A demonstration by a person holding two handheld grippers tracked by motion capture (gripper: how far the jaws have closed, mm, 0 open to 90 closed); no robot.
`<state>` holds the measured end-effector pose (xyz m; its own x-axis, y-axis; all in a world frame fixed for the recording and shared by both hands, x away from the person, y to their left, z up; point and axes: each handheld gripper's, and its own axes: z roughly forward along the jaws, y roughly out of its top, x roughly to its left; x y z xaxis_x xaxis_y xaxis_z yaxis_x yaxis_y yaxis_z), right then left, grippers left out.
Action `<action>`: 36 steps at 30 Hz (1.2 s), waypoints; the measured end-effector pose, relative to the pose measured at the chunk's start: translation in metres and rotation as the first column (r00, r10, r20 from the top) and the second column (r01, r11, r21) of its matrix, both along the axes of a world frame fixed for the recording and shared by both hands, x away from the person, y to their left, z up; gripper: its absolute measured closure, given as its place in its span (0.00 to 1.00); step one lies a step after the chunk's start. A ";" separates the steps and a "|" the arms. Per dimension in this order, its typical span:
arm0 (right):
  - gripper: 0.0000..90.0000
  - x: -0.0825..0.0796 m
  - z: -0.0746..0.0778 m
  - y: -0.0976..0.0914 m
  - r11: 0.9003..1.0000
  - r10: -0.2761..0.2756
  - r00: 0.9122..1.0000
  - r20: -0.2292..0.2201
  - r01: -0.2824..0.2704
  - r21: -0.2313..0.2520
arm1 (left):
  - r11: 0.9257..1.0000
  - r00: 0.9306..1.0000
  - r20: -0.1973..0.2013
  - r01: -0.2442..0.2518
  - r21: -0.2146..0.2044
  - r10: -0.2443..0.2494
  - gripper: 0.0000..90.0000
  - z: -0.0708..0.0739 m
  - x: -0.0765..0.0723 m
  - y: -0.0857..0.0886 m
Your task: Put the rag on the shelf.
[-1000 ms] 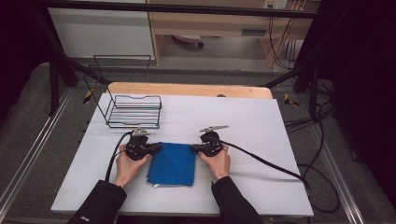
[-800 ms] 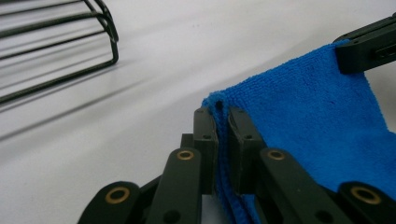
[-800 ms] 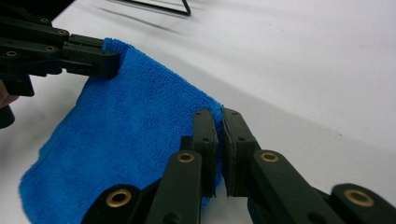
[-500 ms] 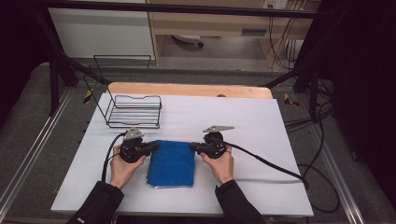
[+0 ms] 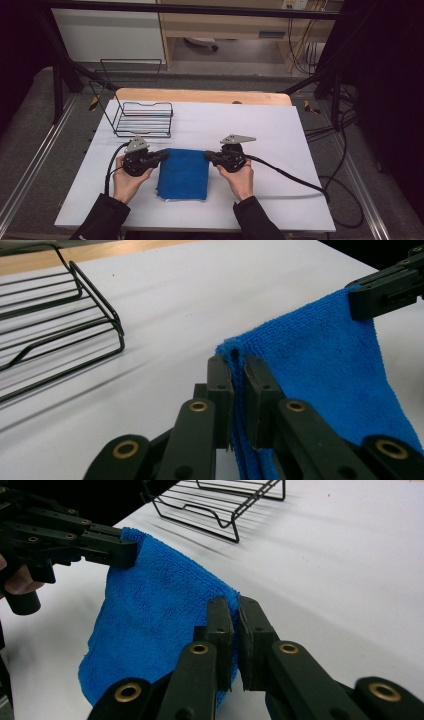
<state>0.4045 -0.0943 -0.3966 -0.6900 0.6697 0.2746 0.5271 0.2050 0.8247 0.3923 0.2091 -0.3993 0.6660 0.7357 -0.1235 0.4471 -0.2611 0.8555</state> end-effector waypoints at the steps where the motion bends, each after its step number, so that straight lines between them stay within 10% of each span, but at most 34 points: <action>1: 0.95 -0.001 0.002 0.000 1.000 0.000 1.000 0.008 0.000 0.000 | 1.000 1.000 0.007 -0.002 -0.003 0.002 0.92 0.001 -0.001 0.000; 36: 0.96 -0.014 0.056 0.010 0.998 0.014 0.978 0.208 -0.025 0.053 | 0.992 0.982 0.171 -0.056 -0.112 0.075 0.92 0.047 -0.021 0.017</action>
<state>0.3910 -0.0841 -0.3405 -0.7487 0.6433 0.1598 0.3392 0.1647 0.9262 0.3709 0.2261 -0.3521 0.6351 0.7672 -0.0894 0.3014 -0.1396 0.9432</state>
